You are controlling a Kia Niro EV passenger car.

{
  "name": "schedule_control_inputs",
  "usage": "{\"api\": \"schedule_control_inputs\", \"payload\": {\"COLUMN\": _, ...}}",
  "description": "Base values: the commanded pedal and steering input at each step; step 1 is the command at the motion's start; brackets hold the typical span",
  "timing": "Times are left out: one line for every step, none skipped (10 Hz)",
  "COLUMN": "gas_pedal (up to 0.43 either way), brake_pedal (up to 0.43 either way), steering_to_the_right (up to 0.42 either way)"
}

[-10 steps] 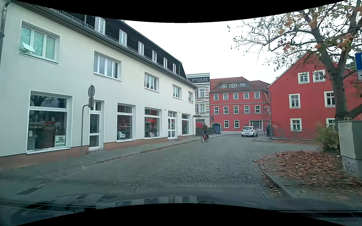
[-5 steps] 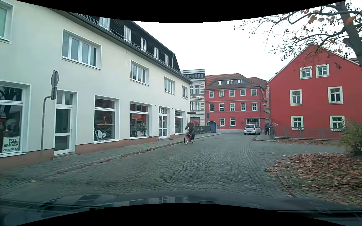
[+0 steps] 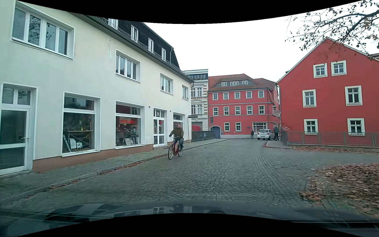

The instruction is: Follow the waypoints while adhering to traffic rules and regulations

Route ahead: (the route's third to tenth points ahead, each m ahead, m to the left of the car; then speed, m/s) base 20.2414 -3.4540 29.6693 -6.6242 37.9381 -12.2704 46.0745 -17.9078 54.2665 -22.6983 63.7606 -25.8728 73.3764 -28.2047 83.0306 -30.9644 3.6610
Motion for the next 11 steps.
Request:
{"api": "schedule_control_inputs", "payload": {"gas_pedal": 0.000, "brake_pedal": 0.000, "steering_to_the_right": 0.079}}
{"api": "schedule_control_inputs", "payload": {"gas_pedal": 0.000, "brake_pedal": 0.000, "steering_to_the_right": 0.082}}
{"api": "schedule_control_inputs", "payload": {"gas_pedal": 0.000, "brake_pedal": 0.000, "steering_to_the_right": 0.085}}
{"api": "schedule_control_inputs", "payload": {"gas_pedal": 0.000, "brake_pedal": 0.000, "steering_to_the_right": 0.085}}
{"api": "schedule_control_inputs", "payload": {"gas_pedal": 0.028, "brake_pedal": 0.000, "steering_to_the_right": 0.083}}
{"api": "schedule_control_inputs", "payload": {"gas_pedal": 0.039, "brake_pedal": 0.000, "steering_to_the_right": 0.082}}
{"api": "schedule_control_inputs", "payload": {"gas_pedal": 0.039, "brake_pedal": 0.000, "steering_to_the_right": 0.085}}
{"api": "schedule_control_inputs", "payload": {"gas_pedal": 0.039, "brake_pedal": 0.000, "steering_to_the_right": 0.090}}
{"api": "schedule_control_inputs", "payload": {"gas_pedal": 0.039, "brake_pedal": 0.000, "steering_to_the_right": 0.090}}
{"api": "schedule_control_inputs", "payload": {"gas_pedal": 0.039, "brake_pedal": 0.000, "steering_to_the_right": 0.092}}
{"api": "schedule_control_inputs", "payload": {"gas_pedal": 0.067, "brake_pedal": 0.000, "steering_to_the_right": 0.094}}
